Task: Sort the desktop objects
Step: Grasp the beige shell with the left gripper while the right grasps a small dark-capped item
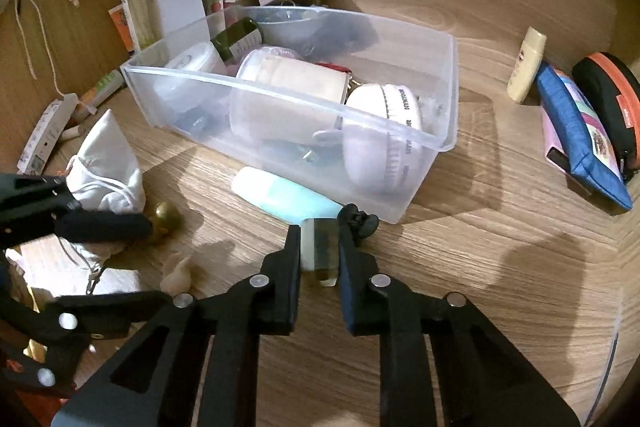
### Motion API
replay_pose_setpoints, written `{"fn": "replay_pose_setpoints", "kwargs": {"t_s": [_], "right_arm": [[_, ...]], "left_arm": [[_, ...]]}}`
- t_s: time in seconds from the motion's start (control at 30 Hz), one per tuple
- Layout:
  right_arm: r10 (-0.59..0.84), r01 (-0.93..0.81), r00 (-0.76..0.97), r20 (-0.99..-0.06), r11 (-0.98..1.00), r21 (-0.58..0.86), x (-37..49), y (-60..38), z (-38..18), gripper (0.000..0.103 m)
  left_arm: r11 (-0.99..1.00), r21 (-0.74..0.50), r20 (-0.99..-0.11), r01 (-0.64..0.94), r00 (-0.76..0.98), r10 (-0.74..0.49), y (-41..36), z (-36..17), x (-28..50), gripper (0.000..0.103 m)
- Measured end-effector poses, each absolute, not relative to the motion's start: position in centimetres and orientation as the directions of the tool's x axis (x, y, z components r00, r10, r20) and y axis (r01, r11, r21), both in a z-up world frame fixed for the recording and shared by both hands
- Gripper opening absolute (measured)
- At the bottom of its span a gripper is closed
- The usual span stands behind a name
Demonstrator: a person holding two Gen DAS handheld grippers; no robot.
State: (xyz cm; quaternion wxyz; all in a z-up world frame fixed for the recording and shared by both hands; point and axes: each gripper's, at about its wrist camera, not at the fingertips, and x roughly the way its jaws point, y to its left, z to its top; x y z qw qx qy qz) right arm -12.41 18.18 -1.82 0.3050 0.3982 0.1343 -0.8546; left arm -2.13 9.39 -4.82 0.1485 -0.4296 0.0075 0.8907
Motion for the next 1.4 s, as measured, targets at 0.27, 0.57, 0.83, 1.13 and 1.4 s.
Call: {"fn": "replay_pose_setpoints", "kwargs": {"t_s": [0.27, 0.57, 0.83, 1.13, 1.4], "right_arm": [[-0.445, 0.615, -0.525, -0.725, -0.787, 0.037, -11.7, 20.2, -0.1, 0.015], [-0.475, 0.632, -0.552, -0.685, -0.774, 0.027, -10.8, 20.5, 1.6, 0.015], [-0.481, 0.636, -0.578, -0.659, -0.772, 0.005, -10.7, 20.3, 3.0, 0.015], [-0.498, 0.637, -0.615, -0.612, -0.771, -0.013, -11.8, 20.2, 5.9, 0.015], [-0.494, 0.646, -0.633, -0.596, -0.762, -0.055, -13.6, 18.7, 7.2, 0.015]], "left_arm": [[-0.963, -0.074, -0.789, -0.259, -0.575, 0.216, 10.2, -5.8, -2.7, 0.032], [-0.974, -0.027, -0.795, -0.226, -0.585, 0.158, 10.0, -6.4, -3.0, 0.014], [-0.967, -0.078, -0.738, -0.241, -0.639, 0.218, 9.6, -3.5, -2.4, 0.014], [-0.972, -0.125, -0.65, -0.201, -0.723, 0.233, 6.4, 1.2, -4.5, 0.014], [-0.982, -0.085, -0.62, -0.17, -0.762, 0.185, 4.6, 3.5, -7.2, 0.014]]}}
